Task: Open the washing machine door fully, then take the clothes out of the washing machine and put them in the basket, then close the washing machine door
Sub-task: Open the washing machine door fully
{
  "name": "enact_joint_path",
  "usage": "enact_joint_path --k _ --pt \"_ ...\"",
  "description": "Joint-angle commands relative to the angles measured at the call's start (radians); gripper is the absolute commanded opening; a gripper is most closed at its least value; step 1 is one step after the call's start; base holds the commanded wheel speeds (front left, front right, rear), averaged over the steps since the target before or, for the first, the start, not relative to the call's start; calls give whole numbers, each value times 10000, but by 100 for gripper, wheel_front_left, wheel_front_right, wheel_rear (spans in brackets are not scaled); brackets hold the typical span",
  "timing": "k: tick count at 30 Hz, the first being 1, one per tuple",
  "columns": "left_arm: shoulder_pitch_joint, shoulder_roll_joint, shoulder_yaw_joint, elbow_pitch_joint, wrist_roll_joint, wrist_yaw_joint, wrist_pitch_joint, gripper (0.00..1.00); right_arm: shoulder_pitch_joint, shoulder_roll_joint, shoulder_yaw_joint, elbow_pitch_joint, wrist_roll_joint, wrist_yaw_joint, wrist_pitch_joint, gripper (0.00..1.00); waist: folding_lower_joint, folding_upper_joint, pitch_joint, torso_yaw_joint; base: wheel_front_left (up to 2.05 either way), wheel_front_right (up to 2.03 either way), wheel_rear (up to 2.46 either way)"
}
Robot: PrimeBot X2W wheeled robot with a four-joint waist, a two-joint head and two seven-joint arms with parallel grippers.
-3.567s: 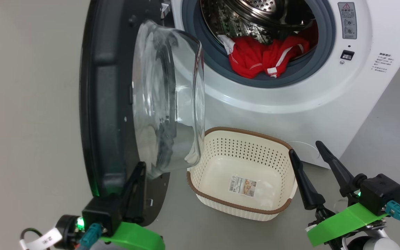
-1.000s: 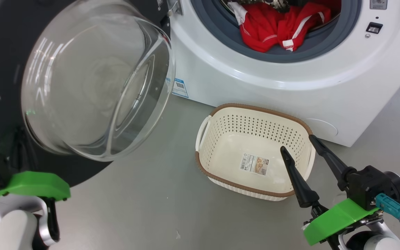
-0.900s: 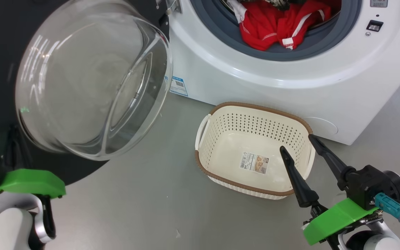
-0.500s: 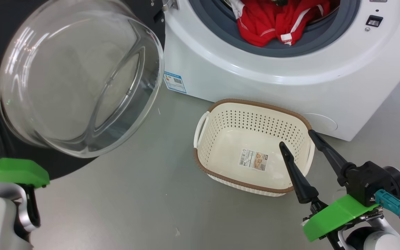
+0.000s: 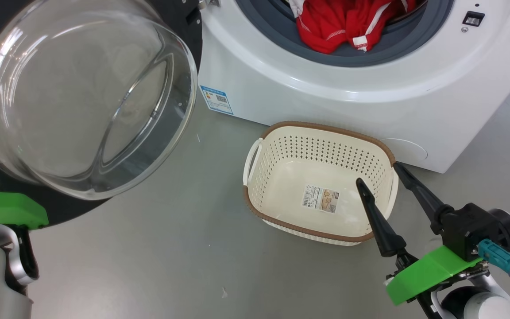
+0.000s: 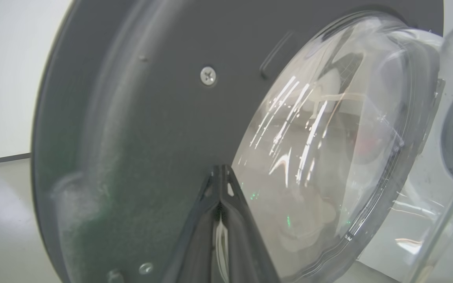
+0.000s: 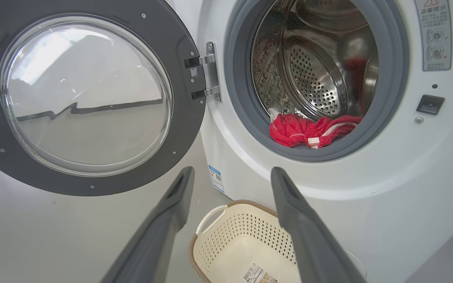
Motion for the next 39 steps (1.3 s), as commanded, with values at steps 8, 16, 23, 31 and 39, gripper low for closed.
enact_joint_path --k 8,16,23,31,39 --pt "-33 114 1021 -582 592 -301 -47 0 -400 28 225 -248 34 63 -75 100 0 -1 -81 5 0 0 0" --pt "437 -467 1111 -1295 689 -600 -47 0 -428 28 169 -67 181 63 -257 100 0 -1 -209 -10 0 0 0" --pt "992 -936 986 -2435 968 -639 -47 100 -391 28 106 147 396 63 -536 100 0 -1 -443 -129 0 0 0" --pt "1672 -1308 696 -4263 1222 -644 -47 100 -254 28 -86 374 439 63 -835 100 0 -1 -749 -405 0 0 0" --pt "2367 -1393 112 -5717 1781 -405 294 100 -122 28 -185 630 595 63 -1277 100 0 -1 -1111 -921 0 0 0"
